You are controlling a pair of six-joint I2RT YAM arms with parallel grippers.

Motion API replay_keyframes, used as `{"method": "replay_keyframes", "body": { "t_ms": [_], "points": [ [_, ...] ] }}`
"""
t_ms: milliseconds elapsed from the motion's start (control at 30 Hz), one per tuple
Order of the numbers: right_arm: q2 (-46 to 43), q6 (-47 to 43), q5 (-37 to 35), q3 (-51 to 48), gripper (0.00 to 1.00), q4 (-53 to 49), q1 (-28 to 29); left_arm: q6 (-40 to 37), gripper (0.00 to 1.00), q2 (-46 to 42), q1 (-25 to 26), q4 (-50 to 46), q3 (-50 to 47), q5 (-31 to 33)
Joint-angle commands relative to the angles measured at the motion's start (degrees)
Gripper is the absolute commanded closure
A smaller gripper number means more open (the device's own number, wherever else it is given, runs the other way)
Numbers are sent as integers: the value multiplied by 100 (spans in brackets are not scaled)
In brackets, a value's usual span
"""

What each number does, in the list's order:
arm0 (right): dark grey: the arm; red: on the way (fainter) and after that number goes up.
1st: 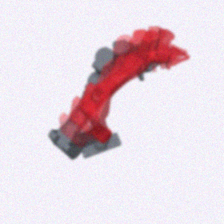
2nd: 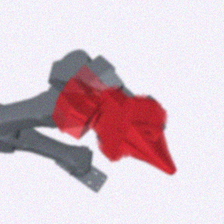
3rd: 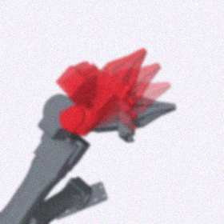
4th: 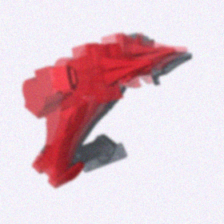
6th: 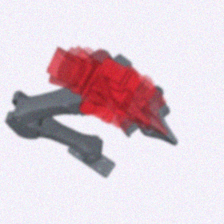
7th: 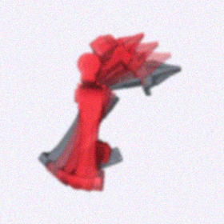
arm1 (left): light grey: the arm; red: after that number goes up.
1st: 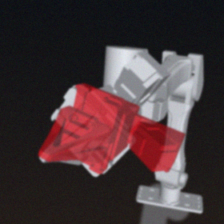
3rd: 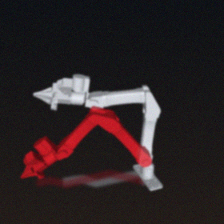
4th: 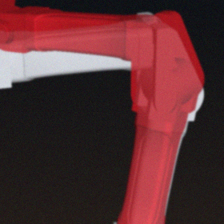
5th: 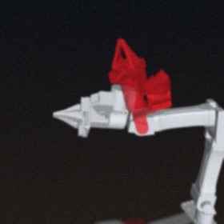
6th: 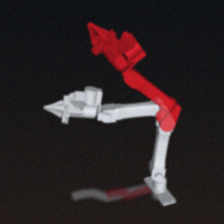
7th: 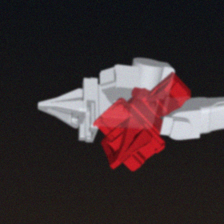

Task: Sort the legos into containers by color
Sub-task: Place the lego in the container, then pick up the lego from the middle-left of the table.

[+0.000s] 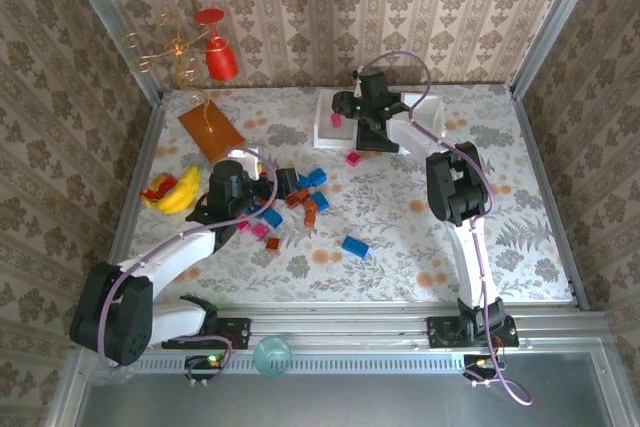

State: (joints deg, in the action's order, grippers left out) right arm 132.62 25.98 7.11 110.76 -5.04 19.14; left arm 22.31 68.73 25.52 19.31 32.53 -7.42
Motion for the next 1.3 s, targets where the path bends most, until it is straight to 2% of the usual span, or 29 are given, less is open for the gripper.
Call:
{"method": "replay_keyframes", "body": {
  "t_ms": [0, 100, 200, 300, 433, 567, 800, 1033, 1267],
  "points": [
    [-803, -62, 413, -407, 43, -5, -27, 0, 0, -251, 32, -754, -63, 501],
    [-1670, -87, 771, -1477, 39, 330, 22, -90, 0, -369, -66, -1135, -81, 865],
    [-2667, -110, 773, -2919, 35, 780, 190, -29, 1, -181, -544, -1254, 46, 683],
    [-3497, -113, 635, -4075, 30, 973, 456, -91, 1, 489, -859, -1491, 507, 344],
    [-4265, -209, 510, -4953, 22, 682, 901, -437, 2, 1621, -942, -2162, 1471, 359],
    [-4881, -410, 357, -5424, 19, 233, 1255, -594, 5, 2554, -961, -2530, 2190, 390],
    [-5707, -606, 176, -6058, 17, -74, 1374, -735, 25, 3621, -961, -3196, 3222, 469],
    [-5710, -721, 203, -6362, 16, 153, 1373, -842, 45, 4081, -948, -3655, 3707, 646],
    [-5729, -767, 222, -6626, 15, 387, 1373, -851, 56, 4287, -927, -3733, 3729, 713]
  ]
}}
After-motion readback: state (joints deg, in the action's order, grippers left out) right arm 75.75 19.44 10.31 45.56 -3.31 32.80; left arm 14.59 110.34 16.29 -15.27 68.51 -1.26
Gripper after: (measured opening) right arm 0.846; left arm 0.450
